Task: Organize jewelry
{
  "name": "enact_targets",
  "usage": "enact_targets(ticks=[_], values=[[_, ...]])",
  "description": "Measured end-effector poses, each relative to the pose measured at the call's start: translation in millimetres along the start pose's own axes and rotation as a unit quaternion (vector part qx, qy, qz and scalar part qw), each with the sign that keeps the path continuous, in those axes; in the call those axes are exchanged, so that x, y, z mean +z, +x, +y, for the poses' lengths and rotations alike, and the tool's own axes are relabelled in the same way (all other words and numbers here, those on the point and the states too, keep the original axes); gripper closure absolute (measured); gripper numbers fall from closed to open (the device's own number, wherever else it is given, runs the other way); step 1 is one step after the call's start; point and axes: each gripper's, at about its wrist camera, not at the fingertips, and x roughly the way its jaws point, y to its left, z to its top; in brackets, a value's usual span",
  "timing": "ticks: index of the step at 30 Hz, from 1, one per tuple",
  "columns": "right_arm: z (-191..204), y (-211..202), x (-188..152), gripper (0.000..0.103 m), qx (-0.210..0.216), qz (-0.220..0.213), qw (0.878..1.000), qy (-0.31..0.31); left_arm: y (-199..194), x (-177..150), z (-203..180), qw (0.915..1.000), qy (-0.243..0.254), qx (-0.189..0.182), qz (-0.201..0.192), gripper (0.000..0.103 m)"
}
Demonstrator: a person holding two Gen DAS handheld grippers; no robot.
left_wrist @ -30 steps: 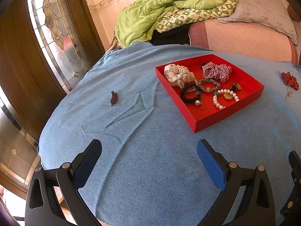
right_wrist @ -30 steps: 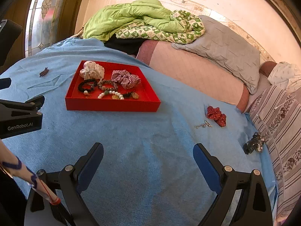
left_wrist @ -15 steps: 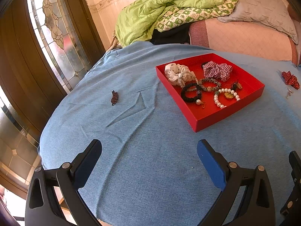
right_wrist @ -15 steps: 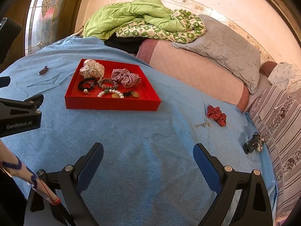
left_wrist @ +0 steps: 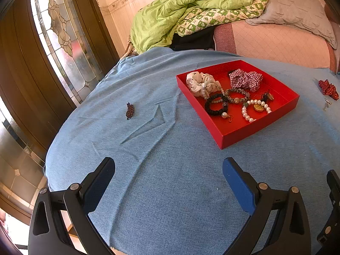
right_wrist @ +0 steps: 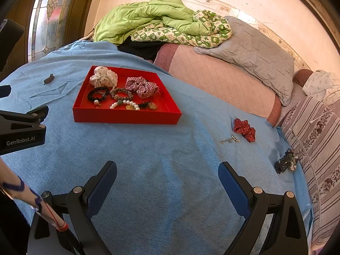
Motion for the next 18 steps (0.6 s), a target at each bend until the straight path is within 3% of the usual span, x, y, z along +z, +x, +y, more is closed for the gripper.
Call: enact_targets(ticks=[18], values=[[0.0,0.5,0.8,0.005,0.001,0.000,1.000,0.000,-0.3,-0.4,0.2,1.0000,0.001,0.000,0.000,0.002]])
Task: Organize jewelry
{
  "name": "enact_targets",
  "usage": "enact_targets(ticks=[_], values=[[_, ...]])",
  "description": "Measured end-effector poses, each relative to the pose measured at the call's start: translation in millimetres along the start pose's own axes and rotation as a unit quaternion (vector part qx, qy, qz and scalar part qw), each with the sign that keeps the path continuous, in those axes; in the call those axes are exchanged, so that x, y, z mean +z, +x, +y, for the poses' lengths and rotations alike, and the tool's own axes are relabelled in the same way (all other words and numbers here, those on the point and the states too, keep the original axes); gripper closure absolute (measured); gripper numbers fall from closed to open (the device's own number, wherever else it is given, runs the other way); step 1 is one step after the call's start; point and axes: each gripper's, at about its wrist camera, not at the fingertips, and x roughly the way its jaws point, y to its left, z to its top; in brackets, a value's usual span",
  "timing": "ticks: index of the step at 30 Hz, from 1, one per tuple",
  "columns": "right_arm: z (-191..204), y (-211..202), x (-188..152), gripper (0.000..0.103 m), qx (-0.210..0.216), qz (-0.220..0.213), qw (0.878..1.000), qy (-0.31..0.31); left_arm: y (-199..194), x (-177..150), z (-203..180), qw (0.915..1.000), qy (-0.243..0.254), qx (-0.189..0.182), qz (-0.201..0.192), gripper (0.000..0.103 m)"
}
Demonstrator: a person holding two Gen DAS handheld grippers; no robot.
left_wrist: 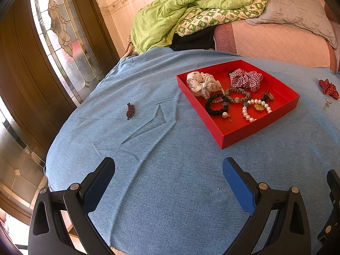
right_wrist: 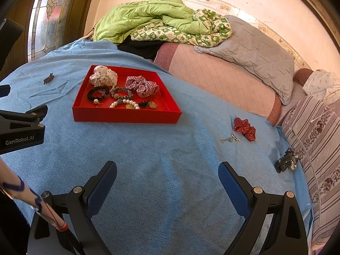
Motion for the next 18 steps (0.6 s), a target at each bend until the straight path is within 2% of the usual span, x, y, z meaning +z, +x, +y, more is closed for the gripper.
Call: enact_targets(ticks=[18], values=[[-1.1,0.9,-0.5,0.005,0.000,0.001,1.000,-0.001,1.2,-0.8,1.5,1.0000,0.001,0.002,0.000,0.002]])
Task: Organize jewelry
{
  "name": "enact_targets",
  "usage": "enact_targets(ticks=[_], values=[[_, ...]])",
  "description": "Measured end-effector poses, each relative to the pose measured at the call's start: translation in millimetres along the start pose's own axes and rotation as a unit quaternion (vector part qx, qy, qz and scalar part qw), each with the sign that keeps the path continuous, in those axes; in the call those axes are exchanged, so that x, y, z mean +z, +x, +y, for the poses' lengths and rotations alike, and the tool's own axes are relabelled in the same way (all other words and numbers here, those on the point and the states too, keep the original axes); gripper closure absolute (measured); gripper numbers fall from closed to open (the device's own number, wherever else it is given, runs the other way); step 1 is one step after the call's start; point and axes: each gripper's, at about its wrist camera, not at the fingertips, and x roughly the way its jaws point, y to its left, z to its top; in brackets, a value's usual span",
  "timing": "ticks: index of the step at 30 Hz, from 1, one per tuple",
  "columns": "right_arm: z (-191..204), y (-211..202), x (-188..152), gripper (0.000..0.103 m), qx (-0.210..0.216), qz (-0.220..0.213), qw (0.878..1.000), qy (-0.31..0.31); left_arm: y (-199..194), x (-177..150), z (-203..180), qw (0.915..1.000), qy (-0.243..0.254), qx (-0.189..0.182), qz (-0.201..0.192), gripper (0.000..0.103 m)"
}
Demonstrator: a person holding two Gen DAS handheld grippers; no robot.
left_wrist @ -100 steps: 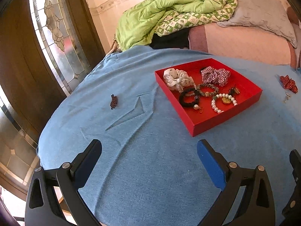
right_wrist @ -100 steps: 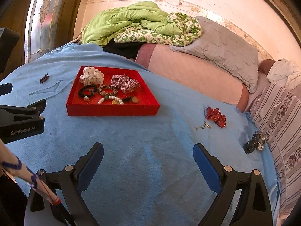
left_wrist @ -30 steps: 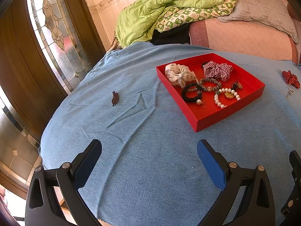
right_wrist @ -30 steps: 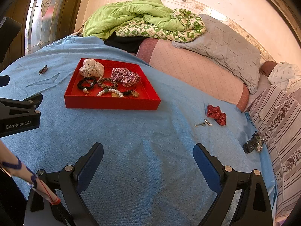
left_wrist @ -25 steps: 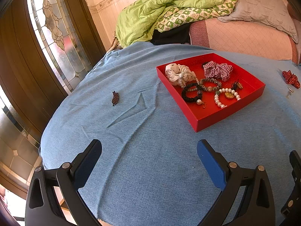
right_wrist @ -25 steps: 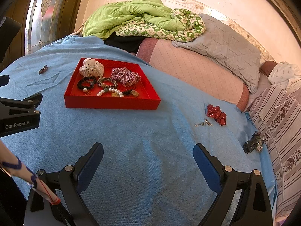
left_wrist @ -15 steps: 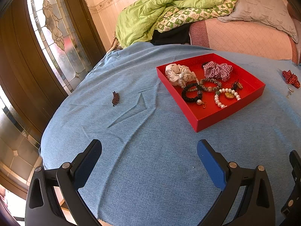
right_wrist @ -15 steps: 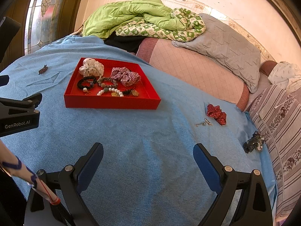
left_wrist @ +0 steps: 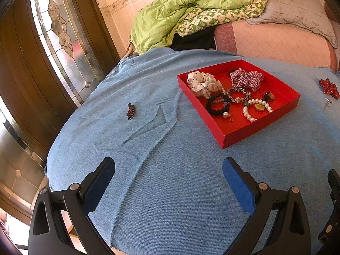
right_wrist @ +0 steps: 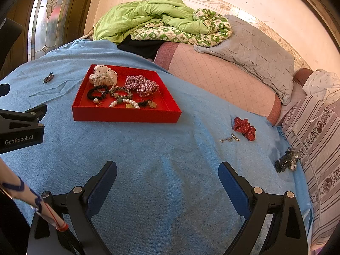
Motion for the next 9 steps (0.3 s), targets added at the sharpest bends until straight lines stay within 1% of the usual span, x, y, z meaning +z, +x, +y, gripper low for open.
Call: enact_targets(ticks=[5,7,9], values=[[-1,0,-1,0.005,0.001,0.001,1.000,0.001,0,0,1,1.0000,0.001,0.000,0.000,0.002],[-5,2,-4,0.005,0.007,0.008,1.000,0.010,-2,-2,6,0.9998,-0.013,-0.014,-0.005,0.002],[-14,6,-9,0.005,0.015,0.020,0.999,0.029,-4,-2,2,0.9994,-0.009,-0.032,-0.009,0.002]])
